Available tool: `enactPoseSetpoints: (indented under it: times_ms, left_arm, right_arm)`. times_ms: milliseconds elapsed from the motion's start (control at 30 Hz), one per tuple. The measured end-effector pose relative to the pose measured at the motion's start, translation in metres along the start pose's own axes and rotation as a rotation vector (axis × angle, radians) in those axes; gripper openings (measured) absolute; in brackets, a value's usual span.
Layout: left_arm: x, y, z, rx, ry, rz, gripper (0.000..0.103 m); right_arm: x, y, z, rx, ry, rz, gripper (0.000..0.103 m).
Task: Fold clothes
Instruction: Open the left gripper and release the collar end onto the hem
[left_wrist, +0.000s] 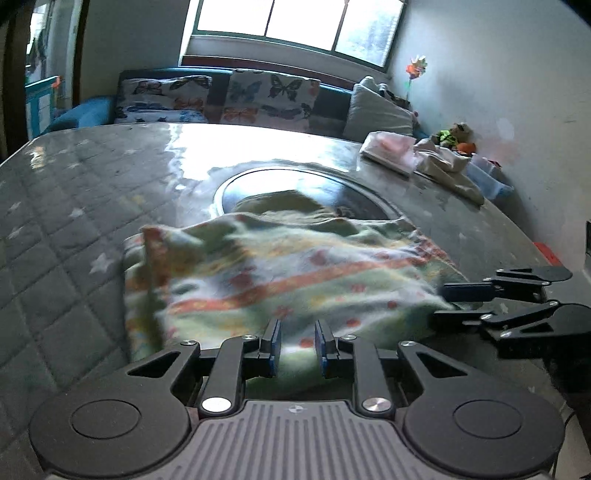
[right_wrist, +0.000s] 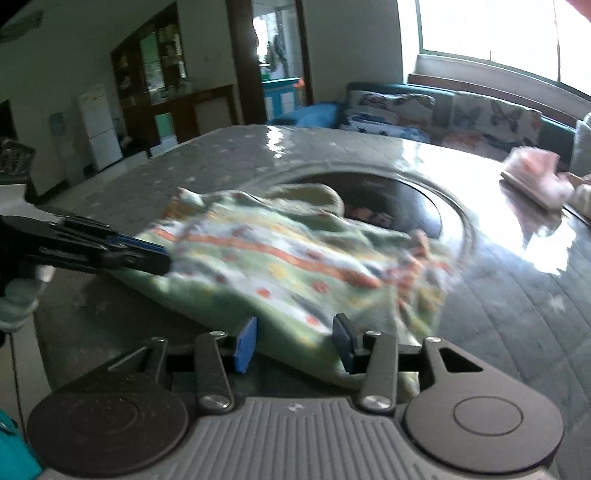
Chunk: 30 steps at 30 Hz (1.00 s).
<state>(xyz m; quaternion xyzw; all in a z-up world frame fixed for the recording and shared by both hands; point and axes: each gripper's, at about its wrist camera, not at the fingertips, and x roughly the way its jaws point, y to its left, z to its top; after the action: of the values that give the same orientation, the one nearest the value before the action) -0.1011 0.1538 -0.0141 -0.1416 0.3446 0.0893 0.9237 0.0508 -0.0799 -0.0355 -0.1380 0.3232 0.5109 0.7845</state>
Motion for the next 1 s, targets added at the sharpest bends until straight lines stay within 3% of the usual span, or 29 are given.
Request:
enactPoseSetpoints:
  times_ms: [267,467,633,867,1000]
  left_arm:
    - [-0.018,0.023,0.0,-0.071,-0.024,0.042,0.023]
    - [-0.017,0.008,0.004,-0.053,-0.04,0.006,0.023]
    - [-0.014,0.001,0.005,-0.034,-0.027,-0.004,0.023]
    - [-0.01,-0.016,0.017,0.006,-0.046,-0.057,0.027]
    - [0.006,-0.028,0.011,0.034,-0.011,-0.072,0.027]
  right_arm:
    - [-0.022,-0.004,0.003,-0.001,-0.024,-0.039,0.044]
    - [-0.003,0.023,0.028,-0.062,-0.08,-0.018,0.043]
    - [0.03,0.028,0.02,-0.102,0.004,-0.032,0.043]
    - [0.02,0.031,0.029,-0.112,-0.045,-0.026,0.044]
    - [0.032,0.028,0.02,-0.103,-0.009,-0.023,0.044]
